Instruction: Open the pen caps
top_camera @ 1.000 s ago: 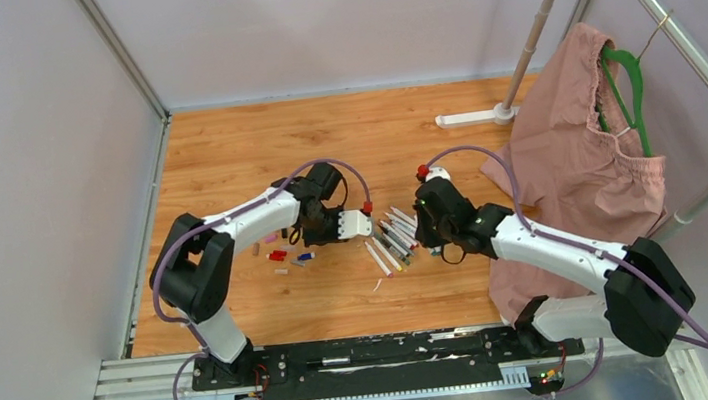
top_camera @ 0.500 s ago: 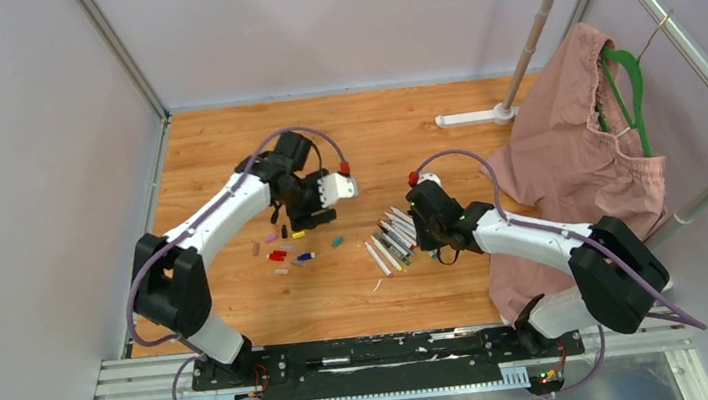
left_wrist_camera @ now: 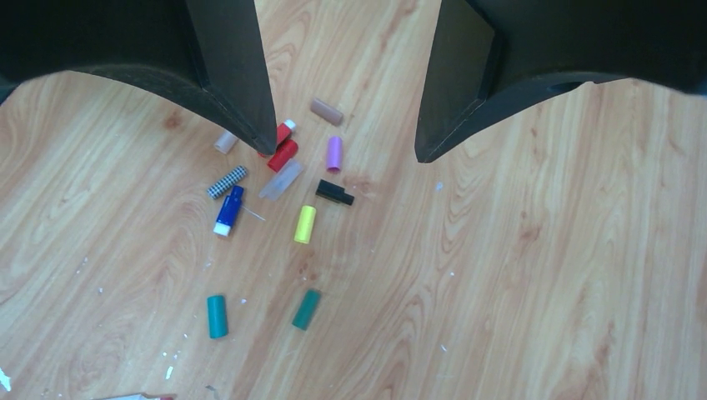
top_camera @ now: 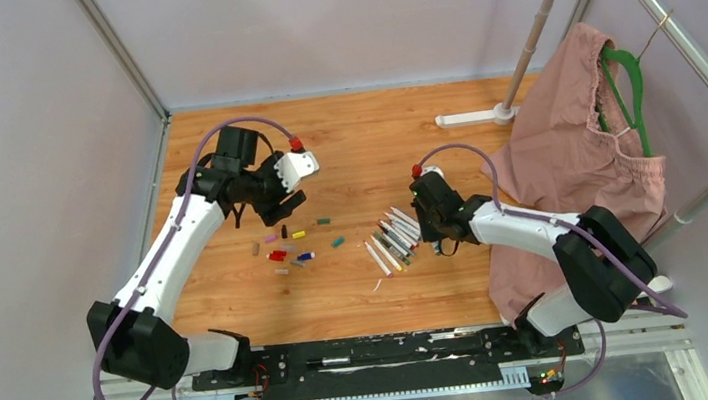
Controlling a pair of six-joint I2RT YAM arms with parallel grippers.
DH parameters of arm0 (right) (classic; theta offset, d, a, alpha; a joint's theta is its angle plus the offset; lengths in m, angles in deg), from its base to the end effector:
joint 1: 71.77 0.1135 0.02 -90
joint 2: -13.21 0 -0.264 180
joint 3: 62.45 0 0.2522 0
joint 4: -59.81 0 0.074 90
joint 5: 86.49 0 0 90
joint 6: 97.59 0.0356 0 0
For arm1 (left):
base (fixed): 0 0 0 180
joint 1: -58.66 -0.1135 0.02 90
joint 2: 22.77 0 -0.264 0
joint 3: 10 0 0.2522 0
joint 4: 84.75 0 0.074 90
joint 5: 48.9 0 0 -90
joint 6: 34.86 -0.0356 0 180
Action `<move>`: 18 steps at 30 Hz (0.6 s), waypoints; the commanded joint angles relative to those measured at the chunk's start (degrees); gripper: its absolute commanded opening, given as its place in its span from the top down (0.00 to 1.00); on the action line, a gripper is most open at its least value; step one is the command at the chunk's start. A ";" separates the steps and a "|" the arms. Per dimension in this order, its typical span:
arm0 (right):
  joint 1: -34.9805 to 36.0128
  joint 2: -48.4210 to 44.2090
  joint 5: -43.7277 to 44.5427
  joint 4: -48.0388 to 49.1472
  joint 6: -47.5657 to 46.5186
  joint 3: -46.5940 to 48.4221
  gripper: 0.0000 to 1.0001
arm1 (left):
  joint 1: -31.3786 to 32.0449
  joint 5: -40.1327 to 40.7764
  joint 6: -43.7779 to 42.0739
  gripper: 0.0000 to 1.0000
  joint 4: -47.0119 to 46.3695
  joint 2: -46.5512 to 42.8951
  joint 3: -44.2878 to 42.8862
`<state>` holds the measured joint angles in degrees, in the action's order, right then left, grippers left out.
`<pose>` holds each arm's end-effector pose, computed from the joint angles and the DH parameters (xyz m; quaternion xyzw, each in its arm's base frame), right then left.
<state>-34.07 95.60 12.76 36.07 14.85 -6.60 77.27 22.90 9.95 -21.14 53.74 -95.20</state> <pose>0.2254 0.1669 0.1785 -0.0973 0.9328 0.1040 0.3310 0.2520 -0.0966 0.3201 0.5380 0.7741 -0.0784 0.3243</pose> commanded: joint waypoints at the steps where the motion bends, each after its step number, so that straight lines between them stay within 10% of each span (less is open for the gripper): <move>1: -2.69 -0.19 0.35 0.62 -1.87 1.95 0.83 | -0.92 -1.97 2.53 0.33 1.40 -1.43 2.71; 18: -6.29 1.35 -3.85 0.29 -3.50 1.71 0.65 | -2.59 -3.97 4.16 0.33 1.35 -1.91 3.60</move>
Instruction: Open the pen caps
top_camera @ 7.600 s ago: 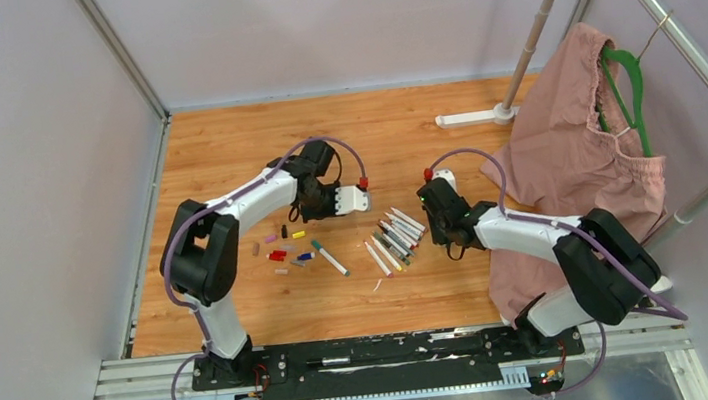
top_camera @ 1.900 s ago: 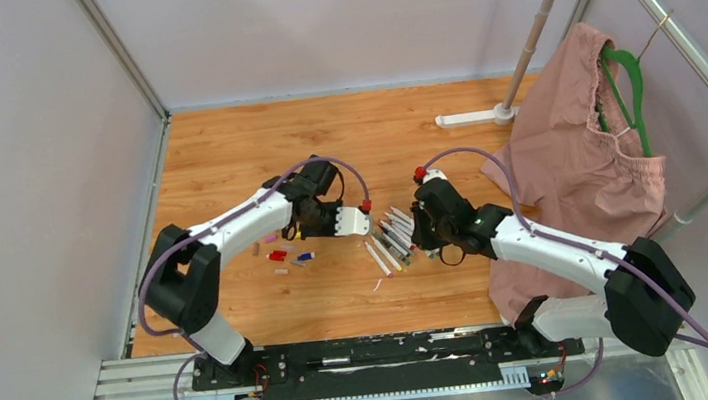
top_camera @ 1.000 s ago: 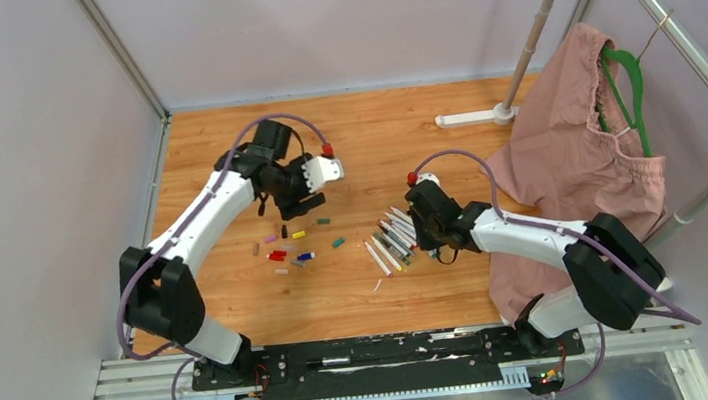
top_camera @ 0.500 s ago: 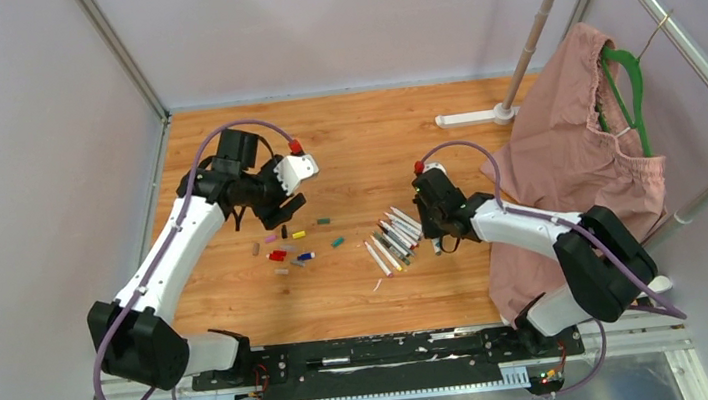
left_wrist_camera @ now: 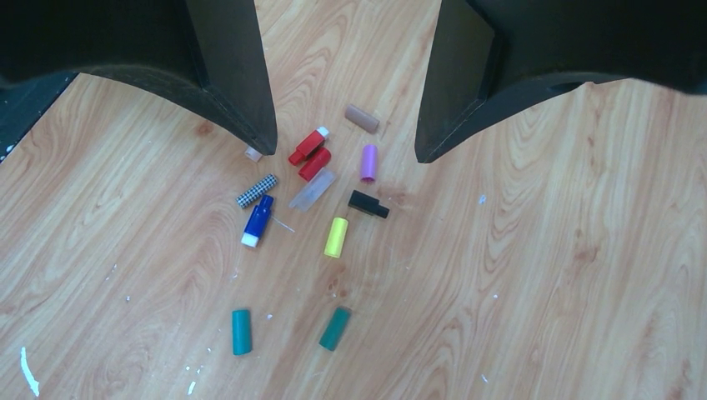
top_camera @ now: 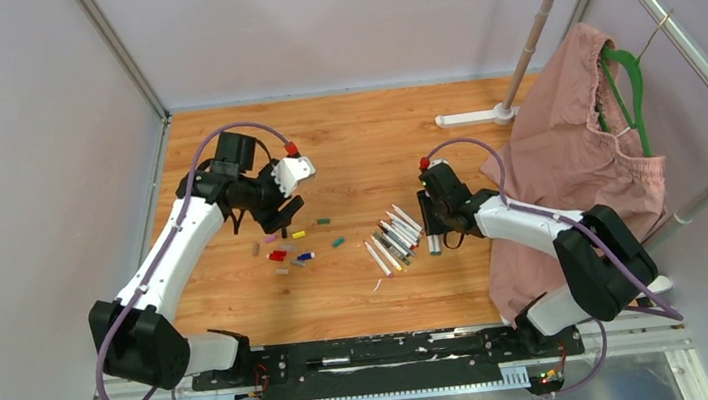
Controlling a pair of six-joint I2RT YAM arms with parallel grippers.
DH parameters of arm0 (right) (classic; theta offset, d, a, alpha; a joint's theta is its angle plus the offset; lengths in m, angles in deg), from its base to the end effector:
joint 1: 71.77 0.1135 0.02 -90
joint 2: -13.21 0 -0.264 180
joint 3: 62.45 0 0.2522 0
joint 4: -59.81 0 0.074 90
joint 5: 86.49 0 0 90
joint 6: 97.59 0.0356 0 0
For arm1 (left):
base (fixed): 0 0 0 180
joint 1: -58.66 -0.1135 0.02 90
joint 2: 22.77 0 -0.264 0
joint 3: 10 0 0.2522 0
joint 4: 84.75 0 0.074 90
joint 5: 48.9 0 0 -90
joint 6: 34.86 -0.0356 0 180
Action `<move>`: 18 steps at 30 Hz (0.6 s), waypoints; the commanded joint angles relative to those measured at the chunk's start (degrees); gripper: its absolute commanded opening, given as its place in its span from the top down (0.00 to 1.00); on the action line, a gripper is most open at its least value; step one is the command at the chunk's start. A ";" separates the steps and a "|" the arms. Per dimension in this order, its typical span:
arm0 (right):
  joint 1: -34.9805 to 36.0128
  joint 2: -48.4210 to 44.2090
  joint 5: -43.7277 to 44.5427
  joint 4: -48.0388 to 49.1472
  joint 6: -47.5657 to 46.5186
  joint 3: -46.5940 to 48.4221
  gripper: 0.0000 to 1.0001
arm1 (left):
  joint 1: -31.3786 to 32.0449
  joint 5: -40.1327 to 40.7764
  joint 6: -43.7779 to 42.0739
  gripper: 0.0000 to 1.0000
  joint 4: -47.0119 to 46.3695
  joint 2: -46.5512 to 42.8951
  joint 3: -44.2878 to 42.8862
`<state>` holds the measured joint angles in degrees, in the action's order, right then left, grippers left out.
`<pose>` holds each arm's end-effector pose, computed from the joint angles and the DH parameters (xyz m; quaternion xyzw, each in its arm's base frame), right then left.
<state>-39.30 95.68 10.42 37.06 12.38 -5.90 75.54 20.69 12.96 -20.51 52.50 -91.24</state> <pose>0.2423 0.1491 0.1829 -0.0805 0.9307 0.1051 0.3409 0.2454 -0.0874 0.3037 0.5087 0.7998 -0.1074 0.2998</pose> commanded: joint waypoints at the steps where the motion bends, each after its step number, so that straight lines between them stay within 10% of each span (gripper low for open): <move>1: -1.08 1.36 -1.90 -0.54 -0.97 0.92 0.65 | -0.95 -1.78 1.27 0.33 0.68 -0.66 -0.42; 8: -1.45 -1.99 -5.47 -1.12 -0.18 1.94 0.62 | -2.61 -3.46 2.73 0.33 0.61 -0.30 -0.82; 11: -2.61 -6.60 -5.54 -3.24 0.34 3.25 0.34 | -5.84 -3.97 4.59 0.02 -2.12 -0.42 0.73; 13: -3.82 -9.87 -3.16 -5.20 0.46 3.80 0.09 | -9.00 -3.01 6.61 0.00 -7.59 -1.23 3.35; 18: -7.11 -18.11 14.74 -7.39 -0.05 1.86 0.00 | -15.76 1.56 17.01 0.00 -25.70 -2.74 13.39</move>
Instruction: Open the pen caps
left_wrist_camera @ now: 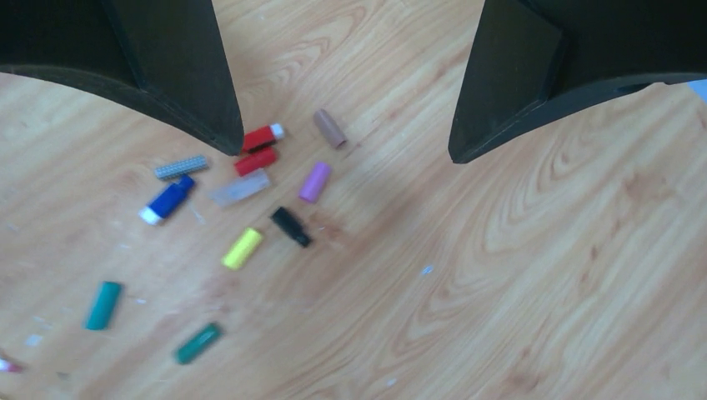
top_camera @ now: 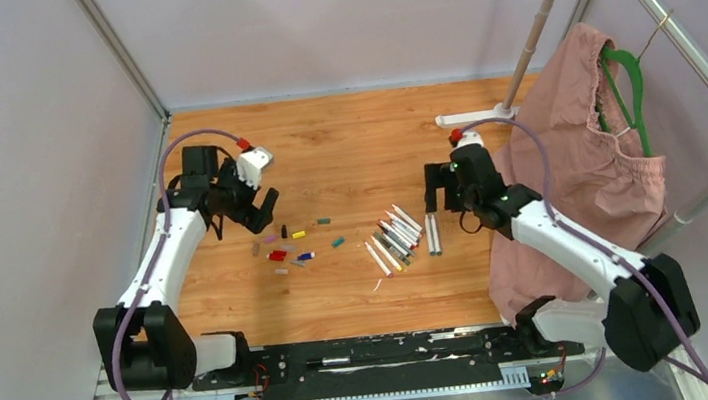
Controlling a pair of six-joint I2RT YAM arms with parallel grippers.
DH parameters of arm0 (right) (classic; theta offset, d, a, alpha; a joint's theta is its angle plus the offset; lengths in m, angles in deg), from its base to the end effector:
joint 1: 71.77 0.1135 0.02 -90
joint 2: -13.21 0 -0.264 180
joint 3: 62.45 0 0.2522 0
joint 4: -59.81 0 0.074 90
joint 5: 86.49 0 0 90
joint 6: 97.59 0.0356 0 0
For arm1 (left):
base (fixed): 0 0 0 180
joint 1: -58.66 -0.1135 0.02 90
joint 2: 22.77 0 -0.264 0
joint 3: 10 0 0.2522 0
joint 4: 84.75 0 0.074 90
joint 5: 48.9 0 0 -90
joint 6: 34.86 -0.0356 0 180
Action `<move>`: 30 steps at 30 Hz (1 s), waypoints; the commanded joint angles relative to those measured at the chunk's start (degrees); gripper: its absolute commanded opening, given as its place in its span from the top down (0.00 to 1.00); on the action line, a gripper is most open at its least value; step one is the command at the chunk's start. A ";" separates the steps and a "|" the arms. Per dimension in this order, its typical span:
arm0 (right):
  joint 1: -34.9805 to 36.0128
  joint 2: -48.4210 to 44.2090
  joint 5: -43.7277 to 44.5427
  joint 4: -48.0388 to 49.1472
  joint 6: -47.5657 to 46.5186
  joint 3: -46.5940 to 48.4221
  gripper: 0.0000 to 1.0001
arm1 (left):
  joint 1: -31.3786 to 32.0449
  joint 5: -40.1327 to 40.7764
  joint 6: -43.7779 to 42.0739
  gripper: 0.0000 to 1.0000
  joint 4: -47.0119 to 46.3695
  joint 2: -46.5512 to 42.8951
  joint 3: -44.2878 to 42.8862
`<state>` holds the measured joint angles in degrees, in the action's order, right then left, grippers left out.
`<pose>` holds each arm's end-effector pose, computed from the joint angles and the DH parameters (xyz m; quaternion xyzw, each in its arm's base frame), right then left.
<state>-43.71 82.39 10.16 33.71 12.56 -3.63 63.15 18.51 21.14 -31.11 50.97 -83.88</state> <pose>0.2333 0.1197 0.2499 -0.0354 0.8910 0.1364 0.4316 0.2600 -0.0341 0.2816 0.3649 0.8590 -0.1017 0.3443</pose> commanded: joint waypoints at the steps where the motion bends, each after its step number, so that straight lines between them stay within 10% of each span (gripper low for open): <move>1: -3.17 -5.79 20.47 -3.72 -0.30 -1.00 0.00 | -3.57 5.23 10.26 0.00 -18.12 -1.16 8.06; 10: -9.97 -9.05 37.64 21.39 -12.43 -16.52 0.00 | -6.02 7.53 20.88 0.00 -52.37 -3.17 28.98; 30: -23.46 3.78 23.28 68.10 -18.66 -34.60 0.00 | -6.78 8.75 29.50 0.00 -100.25 1.78 49.39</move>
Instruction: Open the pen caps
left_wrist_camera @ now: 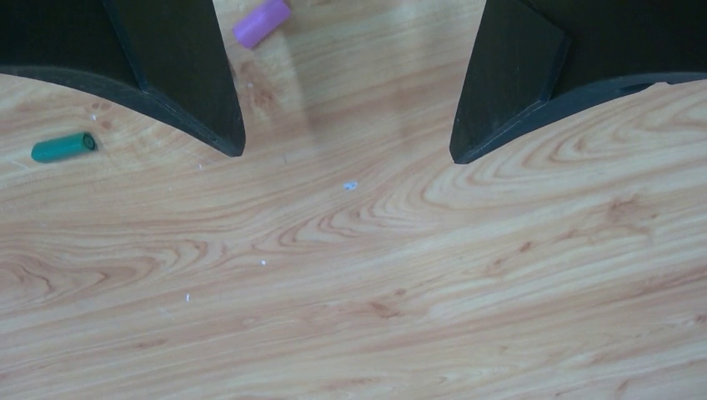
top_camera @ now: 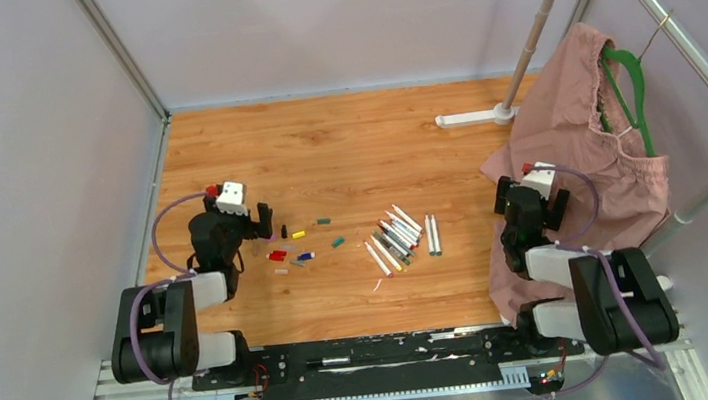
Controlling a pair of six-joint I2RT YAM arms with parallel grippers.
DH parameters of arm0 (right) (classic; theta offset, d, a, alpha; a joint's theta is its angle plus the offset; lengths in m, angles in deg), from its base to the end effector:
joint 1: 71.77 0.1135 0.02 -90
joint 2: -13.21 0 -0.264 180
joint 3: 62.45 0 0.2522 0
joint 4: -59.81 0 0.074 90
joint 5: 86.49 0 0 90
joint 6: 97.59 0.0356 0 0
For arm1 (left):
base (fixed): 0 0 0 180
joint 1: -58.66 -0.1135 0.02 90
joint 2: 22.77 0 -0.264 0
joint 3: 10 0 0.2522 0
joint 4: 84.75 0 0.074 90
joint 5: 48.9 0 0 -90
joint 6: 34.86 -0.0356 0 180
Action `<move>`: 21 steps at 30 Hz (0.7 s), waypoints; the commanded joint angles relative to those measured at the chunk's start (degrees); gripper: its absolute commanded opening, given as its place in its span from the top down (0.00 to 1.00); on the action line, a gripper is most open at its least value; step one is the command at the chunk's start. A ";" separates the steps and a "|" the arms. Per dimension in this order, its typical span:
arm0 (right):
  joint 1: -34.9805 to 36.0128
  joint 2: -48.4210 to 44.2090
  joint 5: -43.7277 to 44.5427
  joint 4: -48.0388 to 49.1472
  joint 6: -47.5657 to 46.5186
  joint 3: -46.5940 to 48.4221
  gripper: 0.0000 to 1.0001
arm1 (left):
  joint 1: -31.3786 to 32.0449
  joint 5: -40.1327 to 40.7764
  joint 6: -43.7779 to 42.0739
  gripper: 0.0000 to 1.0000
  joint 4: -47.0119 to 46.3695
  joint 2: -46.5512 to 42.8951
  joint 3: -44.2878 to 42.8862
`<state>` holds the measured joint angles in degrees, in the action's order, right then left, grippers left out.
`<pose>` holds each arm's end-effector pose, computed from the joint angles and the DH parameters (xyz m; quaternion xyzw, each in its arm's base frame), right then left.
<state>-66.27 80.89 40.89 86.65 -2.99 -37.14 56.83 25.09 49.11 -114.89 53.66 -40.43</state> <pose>0.2057 -0.0019 0.1604 0.1880 0.7557 -0.2037 0.5934 0.2375 -0.0022 0.1591 0.1128 0.7865 -0.0699 0.6031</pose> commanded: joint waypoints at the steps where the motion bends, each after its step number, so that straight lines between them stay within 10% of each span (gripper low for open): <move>1: -0.89 5.80 -11.28 16.92 -5.06 -1.50 0.00 | -0.46 2.04 0.26 0.00 -18.48 -1.09 7.90; 4: -0.65 7.61 -19.40 28.03 -8.37 -6.67 0.00 | 0.54 3.41 1.54 0.00 -33.10 3.81 12.02; 7: -0.11 17.32 -17.10 43.88 -10.77 -8.72 0.00 | 0.53 3.98 0.58 0.00 -17.77 1.17 6.50; 10: -0.03 11.53 -16.24 12.28 -7.17 2.86 0.00 | 0.42 4.97 2.00 0.00 -22.65 2.88 7.31; 13: -0.62 15.15 -16.56 25.04 -9.64 -0.18 0.00 | 0.41 4.72 1.62 0.00 -18.72 2.03 6.20; 21: -0.36 11.88 -16.62 15.56 -8.32 1.92 0.00 | 0.42 4.81 2.02 0.00 -20.94 2.85 6.56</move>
<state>-66.36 93.50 24.39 105.01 -11.09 -36.09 57.29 28.87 51.06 -133.90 56.00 -33.56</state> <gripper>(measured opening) 0.999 1.000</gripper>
